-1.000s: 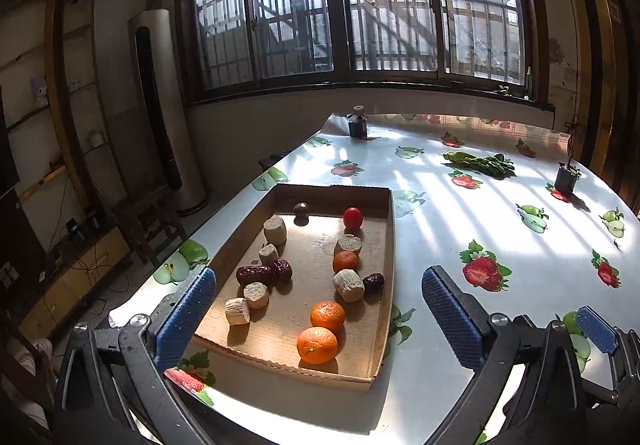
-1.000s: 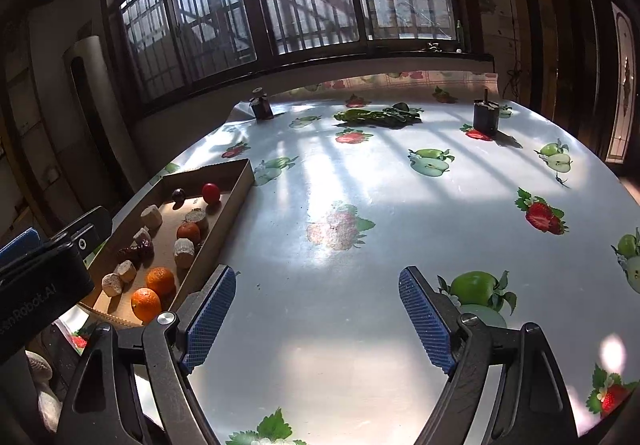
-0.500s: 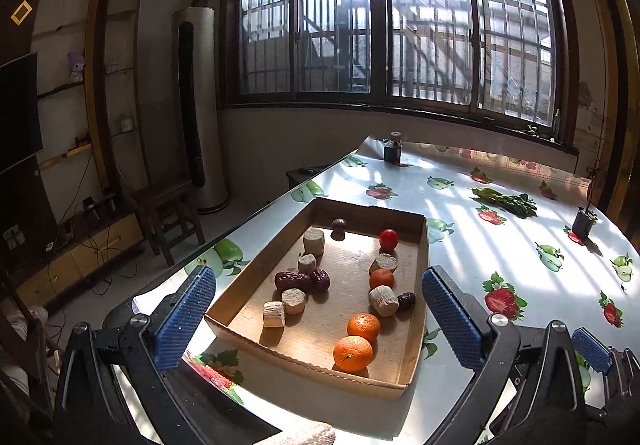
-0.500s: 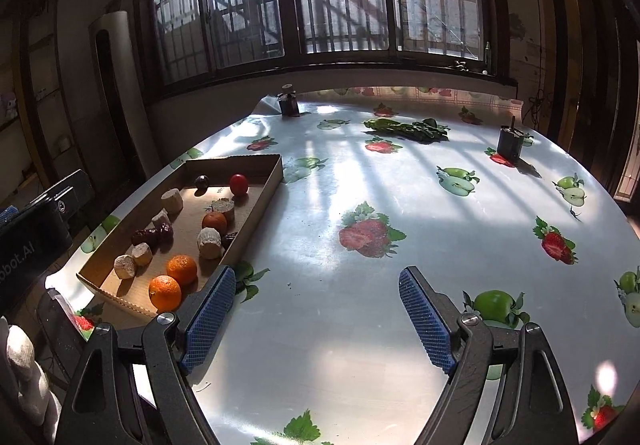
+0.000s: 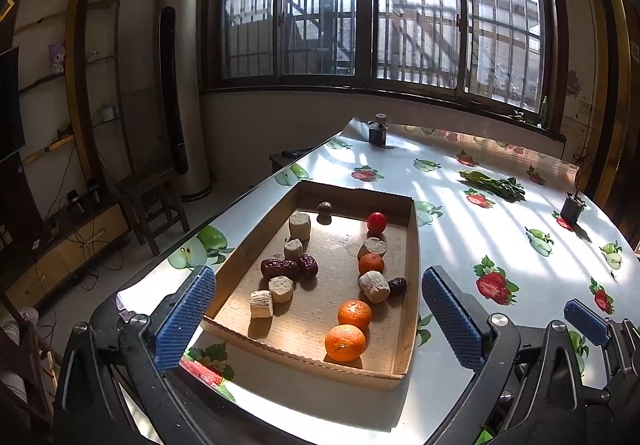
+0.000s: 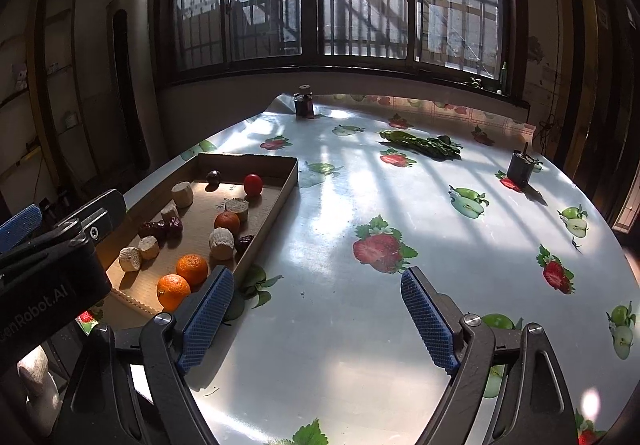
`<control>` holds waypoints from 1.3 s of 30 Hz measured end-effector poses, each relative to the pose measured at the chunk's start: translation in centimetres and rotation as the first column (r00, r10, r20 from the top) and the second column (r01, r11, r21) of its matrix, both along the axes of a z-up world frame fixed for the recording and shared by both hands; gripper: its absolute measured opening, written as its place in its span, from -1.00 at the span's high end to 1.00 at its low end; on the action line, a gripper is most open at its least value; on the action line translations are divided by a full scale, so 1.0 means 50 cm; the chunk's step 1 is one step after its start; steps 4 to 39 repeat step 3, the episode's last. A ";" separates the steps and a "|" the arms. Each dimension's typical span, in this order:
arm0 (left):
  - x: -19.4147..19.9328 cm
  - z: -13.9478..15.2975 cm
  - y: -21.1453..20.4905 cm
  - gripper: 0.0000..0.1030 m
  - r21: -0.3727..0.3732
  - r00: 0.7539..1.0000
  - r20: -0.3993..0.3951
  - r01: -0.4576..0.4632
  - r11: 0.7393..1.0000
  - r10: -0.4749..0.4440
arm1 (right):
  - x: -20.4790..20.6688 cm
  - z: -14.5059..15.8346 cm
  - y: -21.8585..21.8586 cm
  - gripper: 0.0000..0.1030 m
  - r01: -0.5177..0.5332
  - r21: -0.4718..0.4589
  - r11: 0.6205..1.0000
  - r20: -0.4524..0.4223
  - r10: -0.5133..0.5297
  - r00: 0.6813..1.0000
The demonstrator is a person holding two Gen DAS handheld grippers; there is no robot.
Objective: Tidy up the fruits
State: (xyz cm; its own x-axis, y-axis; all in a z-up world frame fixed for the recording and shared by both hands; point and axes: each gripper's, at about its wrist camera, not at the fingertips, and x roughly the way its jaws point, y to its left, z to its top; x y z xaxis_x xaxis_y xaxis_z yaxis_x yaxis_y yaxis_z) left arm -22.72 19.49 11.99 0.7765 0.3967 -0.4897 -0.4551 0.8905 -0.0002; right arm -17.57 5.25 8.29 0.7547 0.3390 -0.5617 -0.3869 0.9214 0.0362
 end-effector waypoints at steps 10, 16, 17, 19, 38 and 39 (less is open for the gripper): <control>0.007 0.006 -0.007 -1.00 0.015 1.000 -0.017 0.009 1.000 -0.008 | 0.007 0.003 -0.007 -0.73 0.000 0.019 1.000 -0.018 0.001 1.000; 0.007 0.006 -0.007 -1.00 0.015 1.000 -0.017 0.009 1.000 -0.008 | 0.007 0.003 -0.007 -0.73 0.000 0.019 1.000 -0.018 0.001 1.000; 0.007 0.006 -0.007 -1.00 0.015 1.000 -0.017 0.009 1.000 -0.008 | 0.007 0.003 -0.007 -0.73 0.000 0.019 1.000 -0.018 0.001 1.000; 0.007 0.006 -0.007 -1.00 0.015 1.000 -0.017 0.009 1.000 -0.008 | 0.007 0.003 -0.007 -0.73 0.000 0.019 1.000 -0.018 0.001 1.000; 0.007 0.006 -0.007 -1.00 0.015 1.000 -0.017 0.009 1.000 -0.008 | 0.007 0.003 -0.007 -0.73 0.000 0.019 1.000 -0.018 0.001 1.000; 0.007 0.006 -0.007 -1.00 0.015 1.000 -0.017 0.009 1.000 -0.008 | 0.007 0.003 -0.007 -0.73 0.000 0.019 1.000 -0.018 0.001 1.000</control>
